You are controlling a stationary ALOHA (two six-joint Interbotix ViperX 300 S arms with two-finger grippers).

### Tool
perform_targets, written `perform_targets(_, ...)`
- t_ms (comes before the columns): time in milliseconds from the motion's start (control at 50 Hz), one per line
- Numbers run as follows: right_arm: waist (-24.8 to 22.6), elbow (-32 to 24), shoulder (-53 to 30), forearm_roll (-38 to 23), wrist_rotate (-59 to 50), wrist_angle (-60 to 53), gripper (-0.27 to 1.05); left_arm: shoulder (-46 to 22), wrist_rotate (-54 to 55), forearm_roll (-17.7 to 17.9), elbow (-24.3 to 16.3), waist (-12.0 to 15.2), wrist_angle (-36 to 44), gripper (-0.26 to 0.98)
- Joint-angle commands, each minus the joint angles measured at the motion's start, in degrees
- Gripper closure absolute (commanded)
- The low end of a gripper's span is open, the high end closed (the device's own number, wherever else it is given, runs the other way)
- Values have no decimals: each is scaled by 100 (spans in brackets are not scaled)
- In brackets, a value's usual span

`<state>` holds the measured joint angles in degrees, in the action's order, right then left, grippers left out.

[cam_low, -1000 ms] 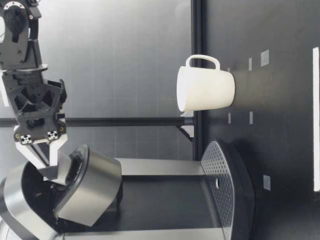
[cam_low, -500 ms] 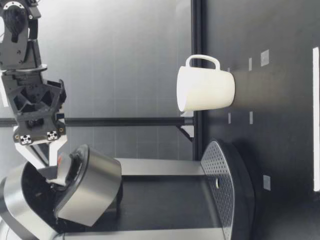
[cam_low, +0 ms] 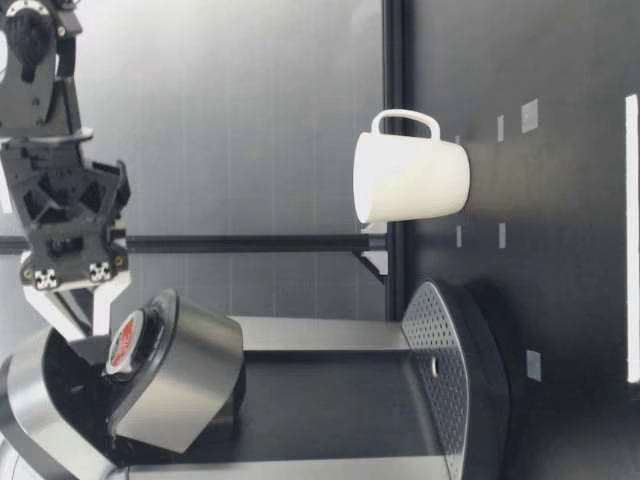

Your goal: Place the coffee capsule inside the capsule container, then place the cup onto the center of the cup tray.

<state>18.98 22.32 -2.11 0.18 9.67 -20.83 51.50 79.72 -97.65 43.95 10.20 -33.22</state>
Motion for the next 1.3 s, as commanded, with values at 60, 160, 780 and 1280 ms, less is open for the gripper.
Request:
perform_targets(60, -88, 211, 554, 18, -26, -237, -6, -9, 44, -70, 26, 9, -765, 59)
perform_targets(160, -220, 554, 932, 62, -44, -589, -6, -18, 88, -88, 35, 9, -1362, 59)
perform_targets(780, -483, 1960, 2215, 220, -431, -1529, 0, -598, 510, -88, 272, 1327, -1362, 59)
perform_targets(1280, -483, 2109, 2355, 220, -448, -1644, 0, -1143, 765, -97, 237, 1547, -844, 59)
